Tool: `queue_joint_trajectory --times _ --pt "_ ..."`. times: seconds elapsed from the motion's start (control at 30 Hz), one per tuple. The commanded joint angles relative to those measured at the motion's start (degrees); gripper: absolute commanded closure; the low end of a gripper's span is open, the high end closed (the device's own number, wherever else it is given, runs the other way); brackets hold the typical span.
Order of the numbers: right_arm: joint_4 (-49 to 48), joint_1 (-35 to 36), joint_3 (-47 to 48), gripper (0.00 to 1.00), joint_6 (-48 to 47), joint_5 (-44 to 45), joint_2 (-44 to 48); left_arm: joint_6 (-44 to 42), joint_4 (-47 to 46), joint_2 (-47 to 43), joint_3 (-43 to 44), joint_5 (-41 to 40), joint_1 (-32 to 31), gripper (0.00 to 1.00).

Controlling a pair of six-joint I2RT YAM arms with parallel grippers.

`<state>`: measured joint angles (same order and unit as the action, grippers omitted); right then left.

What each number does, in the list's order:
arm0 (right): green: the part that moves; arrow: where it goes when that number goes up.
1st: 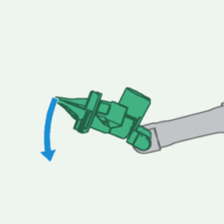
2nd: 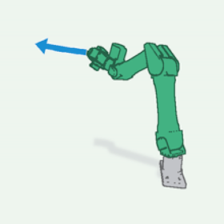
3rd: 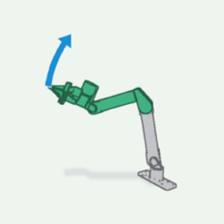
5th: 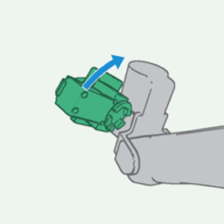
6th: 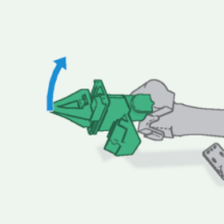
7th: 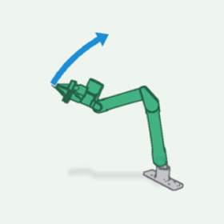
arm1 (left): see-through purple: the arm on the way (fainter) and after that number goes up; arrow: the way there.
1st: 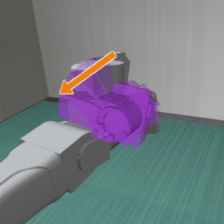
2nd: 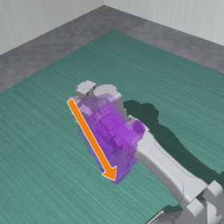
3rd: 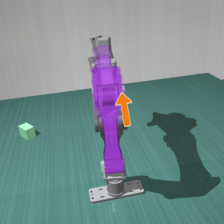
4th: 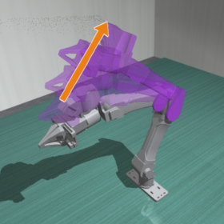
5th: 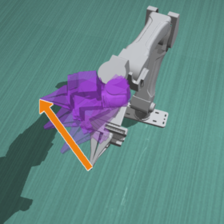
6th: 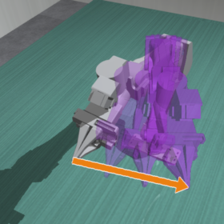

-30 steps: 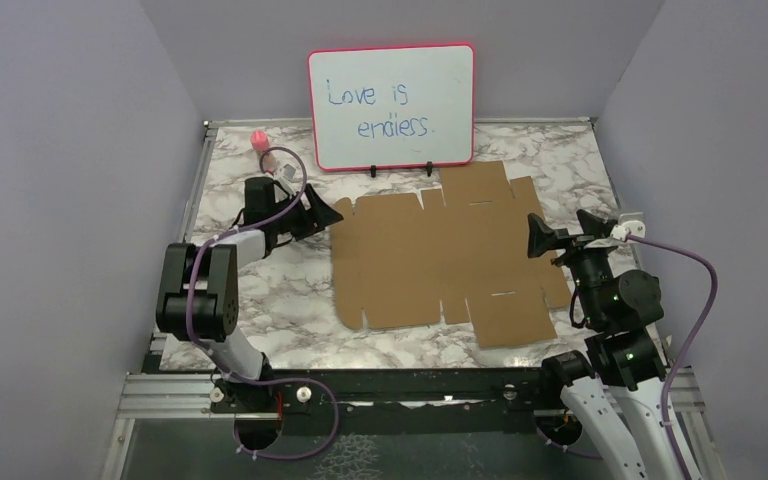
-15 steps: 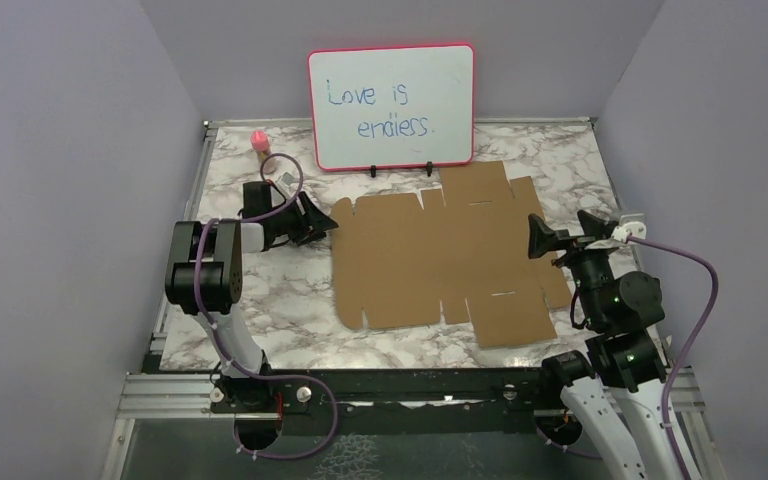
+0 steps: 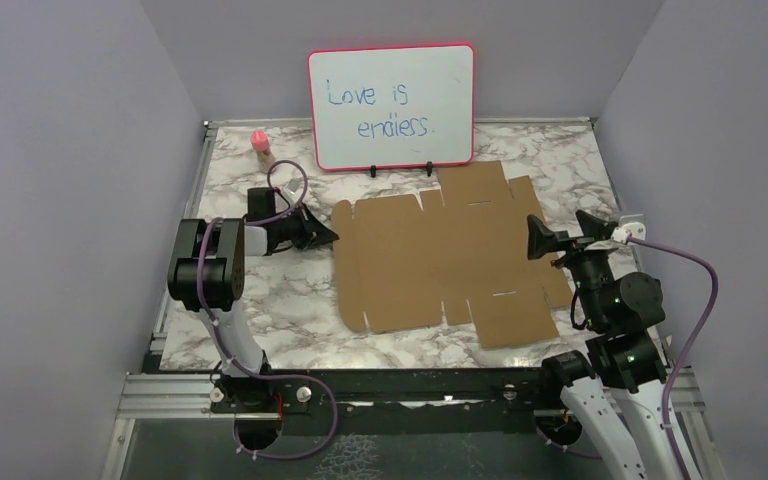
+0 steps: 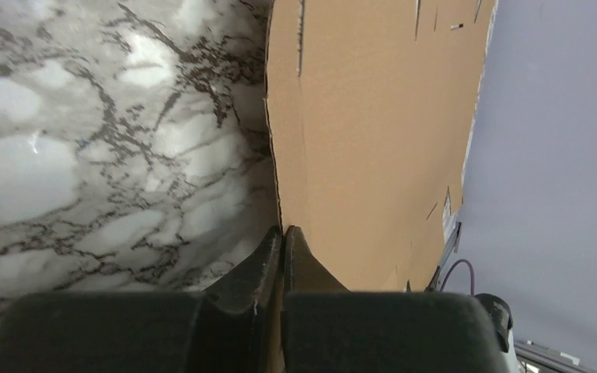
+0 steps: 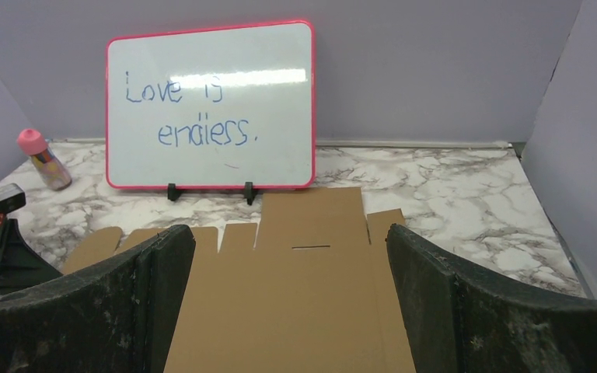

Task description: Fold the paper box

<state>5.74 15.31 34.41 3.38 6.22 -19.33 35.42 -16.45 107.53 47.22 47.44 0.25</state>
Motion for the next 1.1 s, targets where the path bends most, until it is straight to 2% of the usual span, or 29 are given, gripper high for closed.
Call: queue_joint_trajectory --times 0.0,0.17,0.27,0.47,0.6,0.7,0.8,0.87,0.9,0.97,1.07 --pt "0.61 0.29 0.47 0.00 -0.04 -2.10 -0.26 0.50 -1.27 -5.73 -2.55 3.06 -0.15 1.00" --pt "1.61 0.25 1.34 0.00 1.40 -3.51 -1.43 1.85 -0.90 -13.25 -7.61 1.42 -0.11 1.00" --pt "2.31 0.33 2.02 0.00 3.14 -5.66 -3.43 3.06 2.73 -19.66 -11.37 -2.34 -0.12 1.00" --pt "3.63 0.30 2.61 0.00 8.58 -7.10 -9.49 5.74 10.49 -37.93 -22.13 -11.99 -0.16 1.00" --pt "2.08 0.25 1.66 0.00 12.34 -9.22 -14.02 12.00 14.82 -51.93 -29.15 -17.33 -0.14 1.00" --pt "0.50 0.33 2.01 0.00 13.86 -10.26 -18.90 17.77 21.41 -63.94 -33.43 -21.56 -0.14 1.00" --pt "-0.14 0.27 3.46 0.00 14.72 -11.15 -24.66 20.65 28.42 -69.49 -34.80 -24.16 -2.35 0.99" --pt "-1.10 0.29 3.86 0.00 15.22 -10.90 -28.19 22.82 29.09 -72.58 -36.71 -23.45 -2.75 0.88" --pt "-1.95 0.25 3.91 0.00 15.56 -10.51 -29.88 23.10 30.00 -74.41 -36.88 -23.83 -2.79 0.76" --pt "-2.94 0.26 4.58 0.00 16.88 -9.34 -33.52 22.21 34.61 -78.36 -35.07 -27.16 -2.84 0.57" --pt "-2.07 0.26 6.91 0.00 18.40 -9.83 -39.01 21.57 37.30 -83.00 -32.05 -31.48 -3.04 0.41"
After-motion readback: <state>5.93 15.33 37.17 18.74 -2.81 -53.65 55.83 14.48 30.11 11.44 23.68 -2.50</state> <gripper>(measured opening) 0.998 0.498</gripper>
